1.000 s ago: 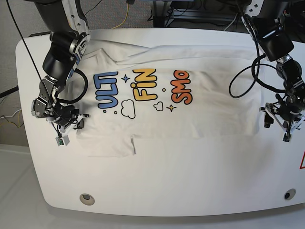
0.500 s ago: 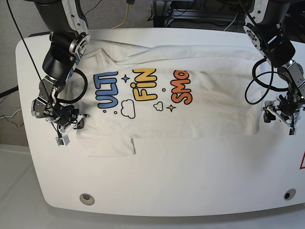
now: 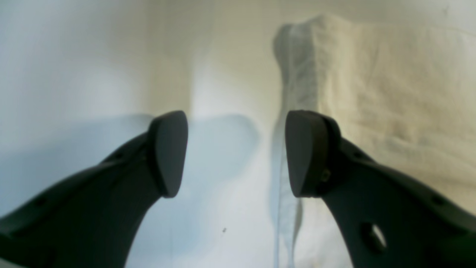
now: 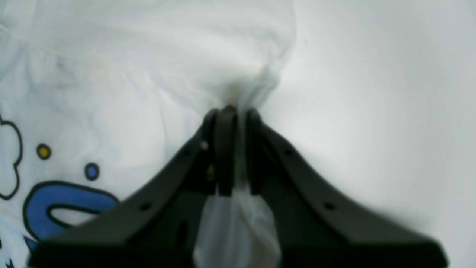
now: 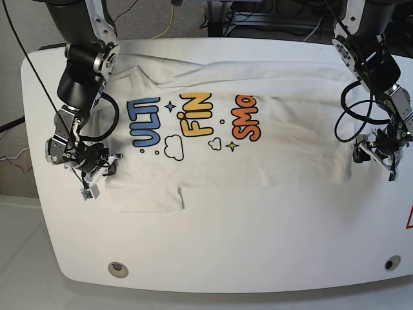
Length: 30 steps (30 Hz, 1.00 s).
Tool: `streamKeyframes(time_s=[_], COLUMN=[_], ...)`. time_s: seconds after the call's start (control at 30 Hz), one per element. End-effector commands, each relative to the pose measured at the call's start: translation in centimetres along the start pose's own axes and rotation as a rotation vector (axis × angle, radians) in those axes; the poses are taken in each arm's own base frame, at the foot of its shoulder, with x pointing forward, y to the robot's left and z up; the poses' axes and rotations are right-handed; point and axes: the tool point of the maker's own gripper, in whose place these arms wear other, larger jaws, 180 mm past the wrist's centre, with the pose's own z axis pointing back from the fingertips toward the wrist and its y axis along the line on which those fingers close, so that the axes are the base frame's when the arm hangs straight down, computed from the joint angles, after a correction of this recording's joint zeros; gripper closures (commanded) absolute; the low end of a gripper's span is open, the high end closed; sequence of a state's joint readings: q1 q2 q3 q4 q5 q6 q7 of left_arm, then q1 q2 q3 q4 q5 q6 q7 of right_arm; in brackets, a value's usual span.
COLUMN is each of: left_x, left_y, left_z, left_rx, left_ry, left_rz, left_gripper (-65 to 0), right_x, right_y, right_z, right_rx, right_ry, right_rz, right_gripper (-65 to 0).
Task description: Fold the T-shirt properly
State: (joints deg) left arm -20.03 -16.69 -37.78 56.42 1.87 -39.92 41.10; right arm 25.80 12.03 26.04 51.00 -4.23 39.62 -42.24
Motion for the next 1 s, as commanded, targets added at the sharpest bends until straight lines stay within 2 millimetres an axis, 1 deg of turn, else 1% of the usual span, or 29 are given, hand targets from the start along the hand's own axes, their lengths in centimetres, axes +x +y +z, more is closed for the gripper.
streamKeyframes(time_s=[0.0, 0.17, 0.5, 0.6, 0.97], left_x=[3.0, 3.5, 3.6, 3.4, 3.1], left_y=[0.1, -0.3, -0.8, -1.7, -3.7], left_z=[0.6, 0.6, 0.3, -0.1, -0.9], left_rx=[-0.007, -0.024, -0.034, -0.051, -0.09], left_ry=[-0.073, -0.082, -0.085, -0.084, -0.085], left_rz=[0.007, 0.02, 0.021, 0.027, 0.041], left_gripper=[-39.3, -39.3, -39.3, -39.3, -39.3], right_x=[-2.0, -2.1, -2.2, -2.3, -2.3], right_y=[-0.1, 0.0, 0.0, 0.0, -0.1], right_z=[-0.1, -0.1, -0.1, -0.2, -0.1], right_rx=[-0.01, -0.009, -0.009, -0.009, -0.01], right_ry=[0.095, 0.096, 0.097, 0.098, 0.098], right_rz=[0.025, 0.024, 0.022, 0.022, 0.021], right_gripper=[-5.8, -5.8, -5.8, -5.8, -5.8])
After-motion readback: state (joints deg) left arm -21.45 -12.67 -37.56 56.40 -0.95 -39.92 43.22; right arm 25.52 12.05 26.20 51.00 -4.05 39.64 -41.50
